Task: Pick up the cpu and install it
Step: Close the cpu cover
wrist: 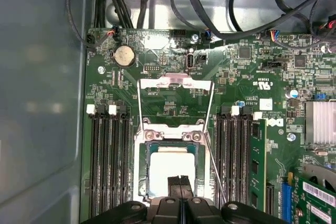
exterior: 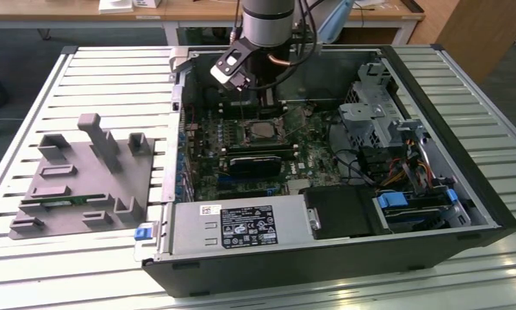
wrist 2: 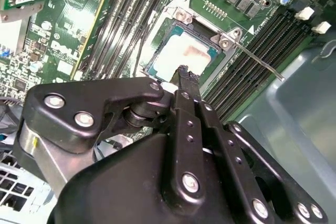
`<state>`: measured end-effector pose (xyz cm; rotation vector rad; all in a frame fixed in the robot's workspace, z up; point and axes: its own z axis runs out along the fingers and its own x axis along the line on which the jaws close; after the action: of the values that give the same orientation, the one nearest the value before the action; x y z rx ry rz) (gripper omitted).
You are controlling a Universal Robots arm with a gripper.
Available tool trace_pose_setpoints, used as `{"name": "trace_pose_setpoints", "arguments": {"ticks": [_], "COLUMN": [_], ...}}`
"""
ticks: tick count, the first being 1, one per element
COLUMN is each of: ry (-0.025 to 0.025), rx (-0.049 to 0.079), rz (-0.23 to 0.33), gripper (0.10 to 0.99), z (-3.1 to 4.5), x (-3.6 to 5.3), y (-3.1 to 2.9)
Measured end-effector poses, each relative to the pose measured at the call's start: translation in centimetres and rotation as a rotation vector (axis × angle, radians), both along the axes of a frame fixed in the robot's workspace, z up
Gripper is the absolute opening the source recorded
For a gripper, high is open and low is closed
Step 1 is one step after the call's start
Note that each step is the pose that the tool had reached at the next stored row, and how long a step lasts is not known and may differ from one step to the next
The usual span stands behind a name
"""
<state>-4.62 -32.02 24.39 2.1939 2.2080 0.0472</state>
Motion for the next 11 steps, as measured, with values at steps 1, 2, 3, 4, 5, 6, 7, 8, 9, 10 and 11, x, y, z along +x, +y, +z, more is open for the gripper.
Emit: {"name": "trace_pose_setpoints", "arguments": {"ticks": [1, 2, 3, 4, 5, 6, 7, 8, 9, 10, 11], "ry": [0.0009, 0.0033, 0.0072, 0.0109, 0.0139, 0.0160, 0.0171, 0.0178, 0.0180, 0.0180, 0.0180], "rx": [0.000, 0.001, 0.001, 0.001, 0.001, 0.002, 0.002, 0.002, 0.001, 0.001, 0.002], "rz": [0.000, 0.000, 0.000, 0.000, 0.000, 0.000, 0.000, 0.000, 0.000, 0.000, 0.000], "gripper": [0.106, 0.106, 0.106, 0.106, 0.106, 0.106, 0.106, 0.106, 0.106, 0.106, 0.106], "z": [0.06, 0.05, 0.05, 0.06, 0.06, 0.06, 0.06, 0.08, 0.16, 0.31, 0.56], "x": [0.02, 0.13, 0.40, 0.70, 0.99, 1.19, 1.30, 1.34, 1.35, 1.35, 1.34], "y": [0.00, 0.01, 0.01, 0.00, 0.00, 0.00, 0.00, -0.01, 0.00, 0.00, 0.00]}}
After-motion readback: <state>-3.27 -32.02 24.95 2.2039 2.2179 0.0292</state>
